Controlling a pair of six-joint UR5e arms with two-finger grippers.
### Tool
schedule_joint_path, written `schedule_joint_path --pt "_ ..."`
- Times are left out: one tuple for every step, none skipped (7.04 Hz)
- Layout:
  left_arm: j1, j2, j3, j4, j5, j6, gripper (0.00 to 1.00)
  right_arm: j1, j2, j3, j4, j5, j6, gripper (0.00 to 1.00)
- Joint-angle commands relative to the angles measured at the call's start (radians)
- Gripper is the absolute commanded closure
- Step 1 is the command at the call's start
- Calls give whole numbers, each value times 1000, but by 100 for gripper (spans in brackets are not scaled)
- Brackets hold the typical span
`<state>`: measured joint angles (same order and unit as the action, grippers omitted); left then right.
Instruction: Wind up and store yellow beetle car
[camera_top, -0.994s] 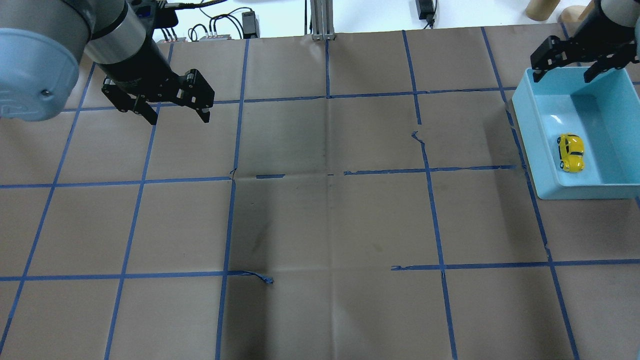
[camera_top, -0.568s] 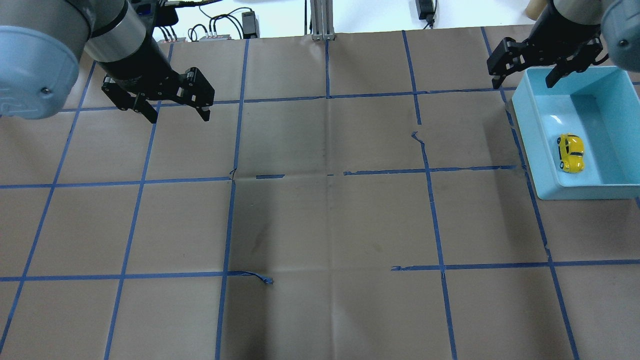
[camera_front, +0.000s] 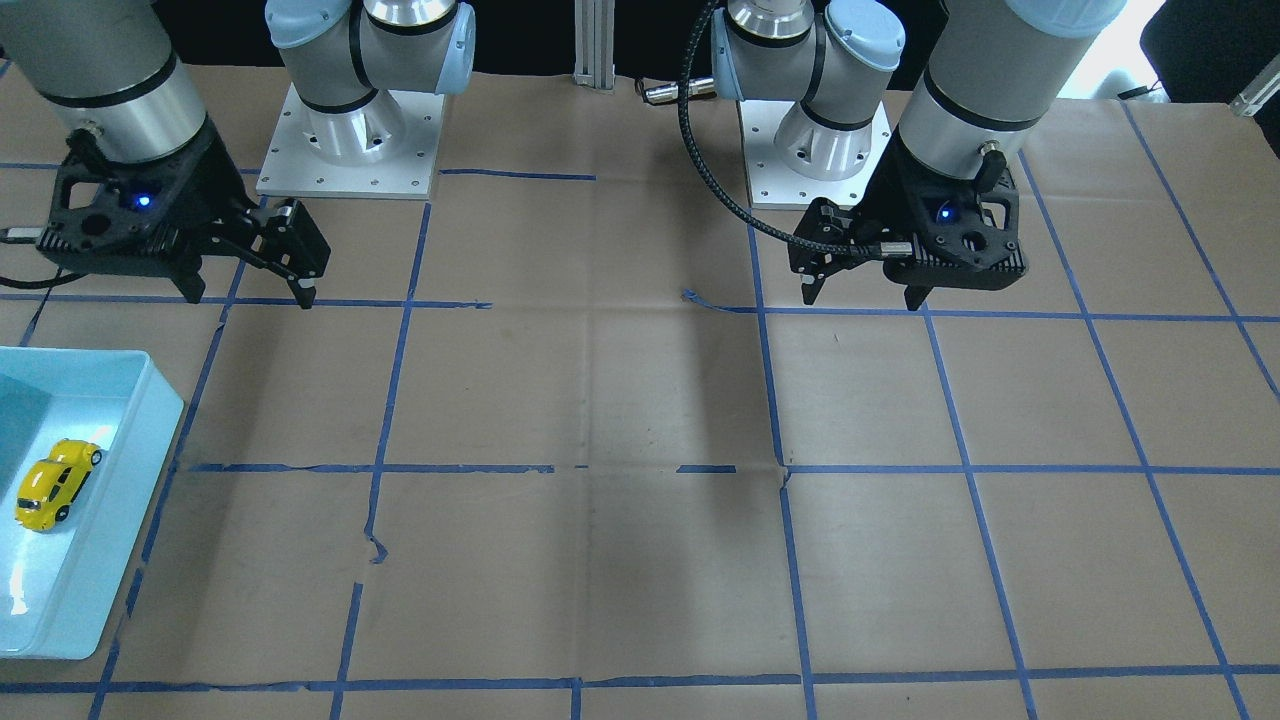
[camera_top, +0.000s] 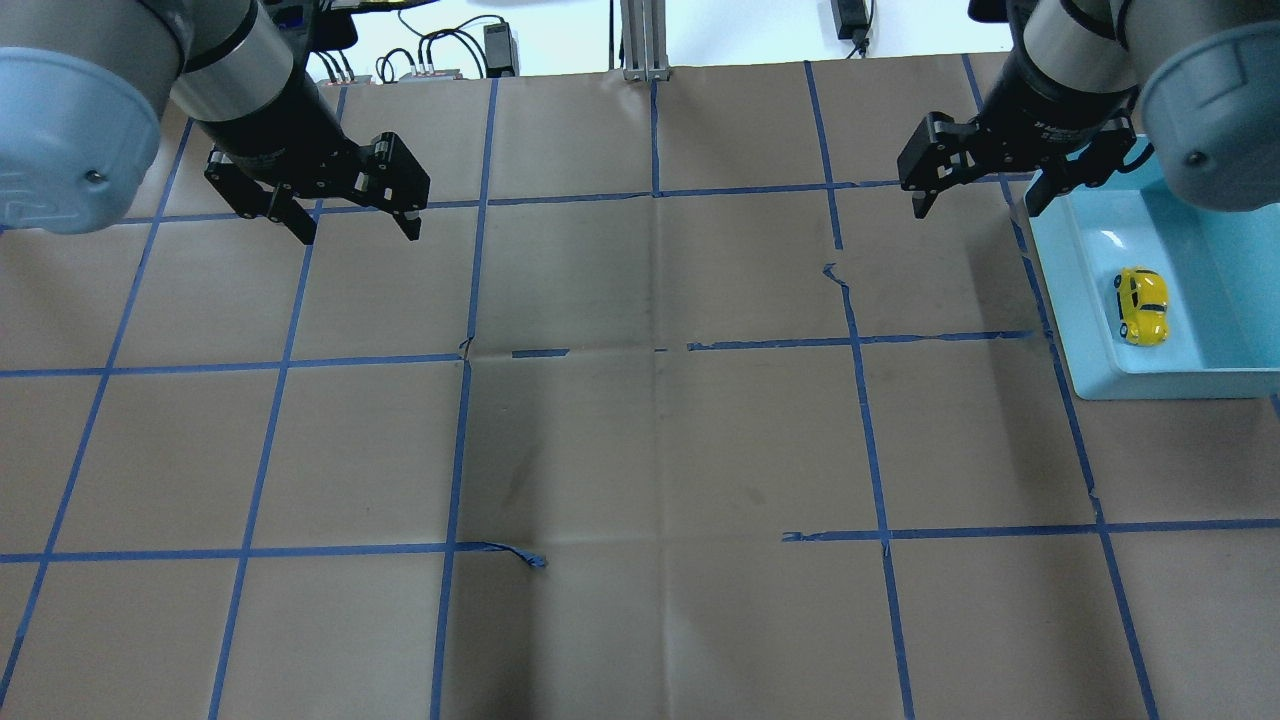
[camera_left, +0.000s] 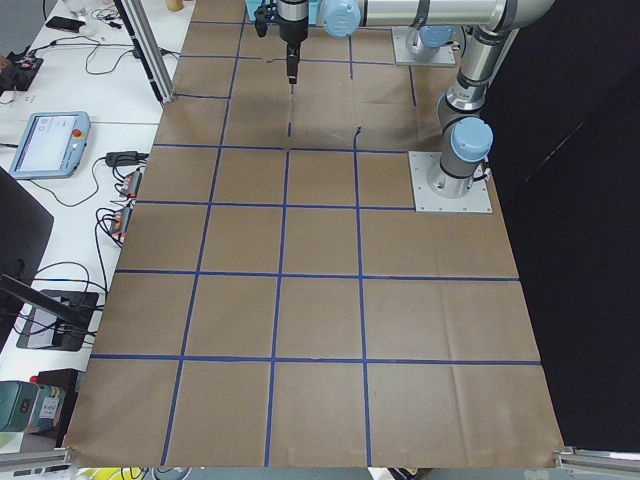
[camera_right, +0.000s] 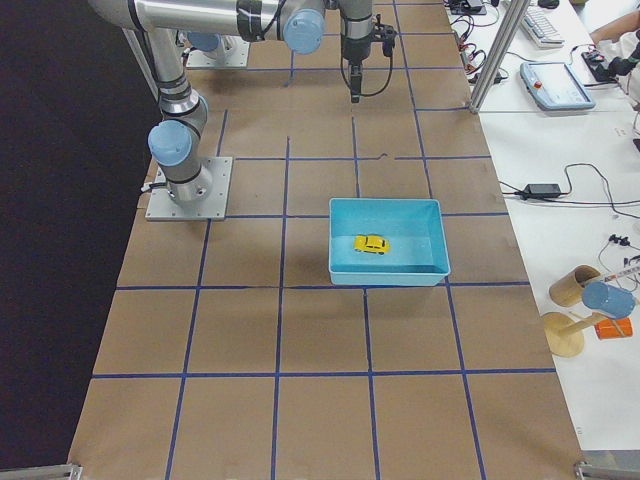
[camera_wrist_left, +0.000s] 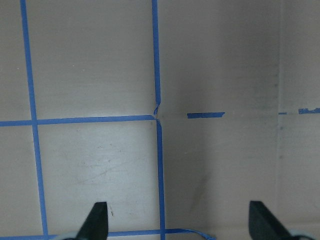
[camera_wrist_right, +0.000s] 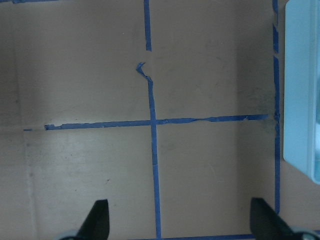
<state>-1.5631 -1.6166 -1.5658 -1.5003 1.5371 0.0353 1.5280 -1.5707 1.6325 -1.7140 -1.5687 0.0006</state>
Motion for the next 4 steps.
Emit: schedule_joint_path --pt "0 0 0 0 0 0 1 35 -11 18 -1 -5 35 0" --pt "0 0 3 0 0 0 1 35 -12 18 -1 -2 33 0" --pt "0 -6 7 5 0 0 1 35 -9 18 -3 4 33 0" --pt "0 -5 7 9 0 0 1 37 -6 18 -6 2 33 0"
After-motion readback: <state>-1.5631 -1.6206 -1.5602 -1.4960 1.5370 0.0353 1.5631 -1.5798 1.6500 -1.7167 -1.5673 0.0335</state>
